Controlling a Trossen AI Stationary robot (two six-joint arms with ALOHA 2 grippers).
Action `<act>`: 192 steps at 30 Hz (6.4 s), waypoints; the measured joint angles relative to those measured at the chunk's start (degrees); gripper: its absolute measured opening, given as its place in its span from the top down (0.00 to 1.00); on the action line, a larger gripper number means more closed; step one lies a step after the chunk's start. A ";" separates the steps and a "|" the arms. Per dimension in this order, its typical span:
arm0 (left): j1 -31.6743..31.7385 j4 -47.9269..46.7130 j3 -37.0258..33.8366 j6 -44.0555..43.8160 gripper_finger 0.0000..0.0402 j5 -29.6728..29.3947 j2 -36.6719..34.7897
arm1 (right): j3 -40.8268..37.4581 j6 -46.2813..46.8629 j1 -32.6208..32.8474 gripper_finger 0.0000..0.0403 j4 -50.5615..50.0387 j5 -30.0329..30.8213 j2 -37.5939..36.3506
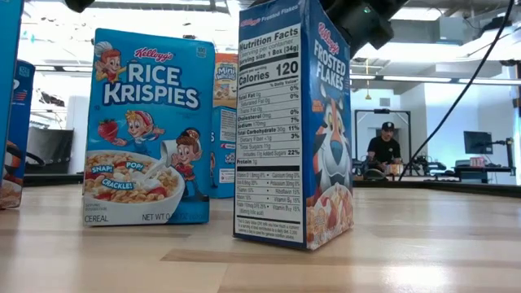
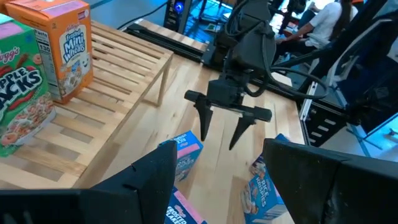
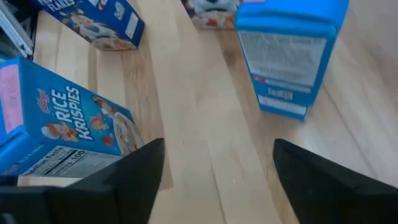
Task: Stack cereal on shelf
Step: Put the top light blue cereal box on the shelf
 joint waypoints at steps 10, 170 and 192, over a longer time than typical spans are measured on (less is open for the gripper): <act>0.00 0.00 0.00 0.72 0.43 -0.56 0.09 | 3.44 -5.21 -1.40 0.08 0.22 5.36 0.00; 0.07 -3.87 -0.02 -8.69 0.43 -33.78 0.28 | 36.21 -58.53 -51.29 0.57 -15.46 -34.71 3.66; 0.07 -3.87 -0.02 -7.10 0.43 -36.68 0.28 | 37.47 -61.86 -50.93 0.57 -19.42 -35.15 6.54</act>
